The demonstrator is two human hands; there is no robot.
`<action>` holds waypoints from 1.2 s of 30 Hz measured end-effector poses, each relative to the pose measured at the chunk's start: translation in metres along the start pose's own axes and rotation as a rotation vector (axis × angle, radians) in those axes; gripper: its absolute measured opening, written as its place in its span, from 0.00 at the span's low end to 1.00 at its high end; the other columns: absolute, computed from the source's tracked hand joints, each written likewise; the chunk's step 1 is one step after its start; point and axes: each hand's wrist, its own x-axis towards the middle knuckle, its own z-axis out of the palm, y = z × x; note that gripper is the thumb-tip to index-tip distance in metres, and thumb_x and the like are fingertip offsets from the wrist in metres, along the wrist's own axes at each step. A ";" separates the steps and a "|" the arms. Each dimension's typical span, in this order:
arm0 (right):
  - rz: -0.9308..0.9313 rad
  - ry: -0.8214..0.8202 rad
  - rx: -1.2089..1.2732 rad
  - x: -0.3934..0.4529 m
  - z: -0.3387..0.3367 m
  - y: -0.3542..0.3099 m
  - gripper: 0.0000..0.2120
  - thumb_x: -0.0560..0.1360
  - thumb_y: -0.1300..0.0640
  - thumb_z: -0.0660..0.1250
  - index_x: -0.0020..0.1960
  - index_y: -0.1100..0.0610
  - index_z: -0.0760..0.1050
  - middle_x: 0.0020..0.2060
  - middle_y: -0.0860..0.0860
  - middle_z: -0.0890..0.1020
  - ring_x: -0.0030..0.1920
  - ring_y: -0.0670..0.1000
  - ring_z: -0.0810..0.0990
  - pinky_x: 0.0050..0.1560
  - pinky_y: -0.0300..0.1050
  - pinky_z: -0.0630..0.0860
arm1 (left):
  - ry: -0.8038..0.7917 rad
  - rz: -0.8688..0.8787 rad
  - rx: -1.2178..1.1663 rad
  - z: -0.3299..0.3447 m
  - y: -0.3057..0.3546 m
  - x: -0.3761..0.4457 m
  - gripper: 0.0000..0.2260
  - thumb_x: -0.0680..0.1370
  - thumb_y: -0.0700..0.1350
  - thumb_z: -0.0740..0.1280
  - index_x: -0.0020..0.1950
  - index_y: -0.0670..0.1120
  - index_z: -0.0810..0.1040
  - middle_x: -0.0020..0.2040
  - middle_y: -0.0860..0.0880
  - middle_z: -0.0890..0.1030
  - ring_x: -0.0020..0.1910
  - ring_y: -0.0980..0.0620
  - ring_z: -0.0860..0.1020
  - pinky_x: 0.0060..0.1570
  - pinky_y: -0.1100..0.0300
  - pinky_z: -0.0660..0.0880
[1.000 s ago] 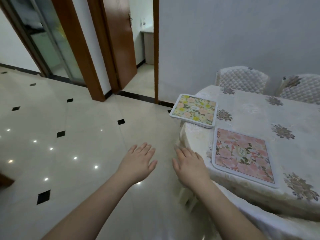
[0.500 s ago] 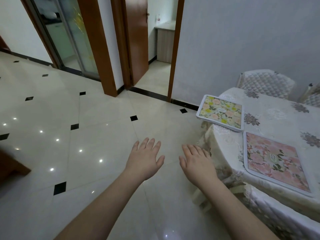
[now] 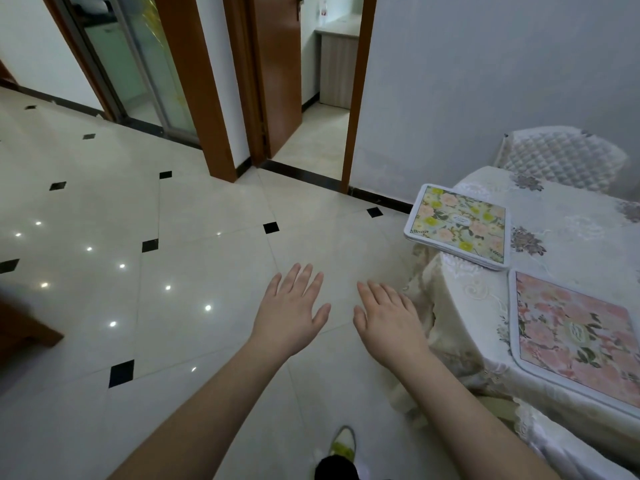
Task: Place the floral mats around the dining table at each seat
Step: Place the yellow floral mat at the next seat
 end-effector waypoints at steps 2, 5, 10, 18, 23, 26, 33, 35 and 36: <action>-0.003 0.006 0.002 0.024 0.005 0.009 0.29 0.77 0.46 0.47 0.69 0.56 0.73 0.65 0.54 0.78 0.66 0.56 0.76 0.65 0.56 0.71 | -0.016 0.003 -0.004 0.004 0.000 0.025 0.40 0.71 0.64 0.29 0.81 0.52 0.46 0.82 0.50 0.47 0.80 0.51 0.43 0.77 0.50 0.42; 0.053 -0.014 0.034 0.063 0.009 0.029 0.29 0.77 0.46 0.46 0.68 0.56 0.74 0.65 0.55 0.78 0.66 0.57 0.76 0.64 0.58 0.71 | -0.034 0.002 0.014 0.006 0.004 0.067 0.39 0.72 0.64 0.30 0.81 0.52 0.48 0.82 0.50 0.50 0.80 0.50 0.46 0.77 0.49 0.44; 0.073 -0.016 0.075 0.113 0.016 0.057 0.29 0.77 0.46 0.46 0.68 0.57 0.75 0.65 0.56 0.78 0.66 0.57 0.76 0.64 0.57 0.72 | -0.019 0.011 0.043 -0.001 0.009 0.122 0.37 0.74 0.63 0.33 0.81 0.52 0.51 0.81 0.49 0.53 0.80 0.50 0.50 0.77 0.50 0.45; -0.005 -0.104 0.100 0.181 0.003 0.073 0.33 0.76 0.44 0.34 0.80 0.51 0.50 0.79 0.51 0.55 0.78 0.52 0.52 0.76 0.52 0.49 | -0.076 0.029 0.094 -0.003 0.000 0.186 0.39 0.72 0.62 0.29 0.81 0.53 0.47 0.82 0.50 0.49 0.80 0.50 0.46 0.77 0.49 0.44; -0.016 -0.129 0.085 0.214 0.008 0.071 0.34 0.76 0.43 0.31 0.79 0.51 0.50 0.79 0.50 0.55 0.78 0.52 0.52 0.76 0.52 0.50 | -0.066 0.051 0.089 0.000 -0.013 0.231 0.38 0.72 0.63 0.29 0.81 0.53 0.46 0.82 0.51 0.48 0.80 0.50 0.45 0.77 0.49 0.44; -0.017 -0.144 0.085 0.239 0.013 0.067 0.33 0.77 0.42 0.32 0.80 0.51 0.49 0.79 0.50 0.54 0.78 0.52 0.51 0.76 0.52 0.48 | -0.052 0.033 0.063 -0.002 -0.033 0.261 0.38 0.72 0.63 0.29 0.81 0.54 0.45 0.82 0.52 0.47 0.80 0.51 0.45 0.77 0.50 0.43; 0.026 -0.128 0.041 0.305 0.019 0.041 0.41 0.70 0.41 0.27 0.80 0.51 0.50 0.79 0.50 0.55 0.78 0.52 0.52 0.76 0.52 0.50 | -0.042 0.118 0.070 -0.009 -0.092 0.324 0.38 0.73 0.64 0.29 0.81 0.55 0.46 0.82 0.52 0.47 0.80 0.51 0.44 0.77 0.50 0.42; 0.054 -0.121 0.044 0.325 0.019 0.032 0.36 0.75 0.42 0.31 0.79 0.51 0.51 0.79 0.50 0.55 0.78 0.52 0.52 0.75 0.52 0.51 | -0.047 0.149 0.077 -0.012 -0.114 0.344 0.37 0.73 0.64 0.29 0.81 0.55 0.45 0.82 0.52 0.47 0.80 0.51 0.44 0.76 0.50 0.41; 0.065 -0.128 0.039 0.333 0.019 0.029 0.32 0.78 0.43 0.35 0.80 0.51 0.51 0.79 0.50 0.55 0.78 0.52 0.52 0.76 0.52 0.50 | -0.047 0.166 0.081 -0.014 -0.123 0.351 0.37 0.73 0.64 0.29 0.81 0.55 0.45 0.82 0.52 0.47 0.80 0.51 0.43 0.76 0.50 0.41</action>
